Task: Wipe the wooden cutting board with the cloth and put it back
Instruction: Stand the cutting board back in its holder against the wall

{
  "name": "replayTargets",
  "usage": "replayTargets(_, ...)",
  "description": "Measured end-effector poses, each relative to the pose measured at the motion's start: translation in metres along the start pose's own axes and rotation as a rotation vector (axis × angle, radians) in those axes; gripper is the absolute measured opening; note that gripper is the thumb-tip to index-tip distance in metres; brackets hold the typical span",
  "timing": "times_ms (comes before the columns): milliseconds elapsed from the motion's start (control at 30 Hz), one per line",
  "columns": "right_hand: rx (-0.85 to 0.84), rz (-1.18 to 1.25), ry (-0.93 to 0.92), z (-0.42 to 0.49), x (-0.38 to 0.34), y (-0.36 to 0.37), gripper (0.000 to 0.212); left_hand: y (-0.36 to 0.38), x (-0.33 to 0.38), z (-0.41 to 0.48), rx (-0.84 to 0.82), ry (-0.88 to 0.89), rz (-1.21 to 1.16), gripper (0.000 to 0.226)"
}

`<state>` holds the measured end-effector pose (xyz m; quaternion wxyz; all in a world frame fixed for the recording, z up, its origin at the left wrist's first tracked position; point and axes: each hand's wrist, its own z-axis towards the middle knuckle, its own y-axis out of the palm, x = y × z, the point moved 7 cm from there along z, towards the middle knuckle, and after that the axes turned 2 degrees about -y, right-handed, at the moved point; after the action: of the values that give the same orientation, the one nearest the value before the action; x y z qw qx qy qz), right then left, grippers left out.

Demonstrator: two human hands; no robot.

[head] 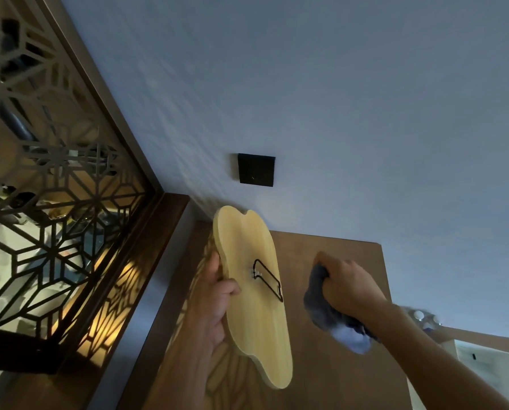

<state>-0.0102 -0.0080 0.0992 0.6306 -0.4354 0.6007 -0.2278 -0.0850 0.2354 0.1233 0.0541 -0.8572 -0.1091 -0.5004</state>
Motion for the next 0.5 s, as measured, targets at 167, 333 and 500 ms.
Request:
replayTargets(167, -0.272, -0.124, 0.022, 0.020, -0.007, 0.037, 0.062, 0.017, 0.010, 0.001, 0.040, -0.064, 0.134, 0.094)
replayTargets(333, -0.326, -0.204, -0.100, 0.038, -0.032, 0.059, 0.082, 0.032, 0.016, -0.002, 0.038, -0.091, 0.166, 0.095)
replayTargets(500, -0.304, -0.154, -0.095, 0.042, -0.035, 0.061, 0.053, 0.038, 0.016, 0.001, 0.042, -0.049, 0.223, 0.095)
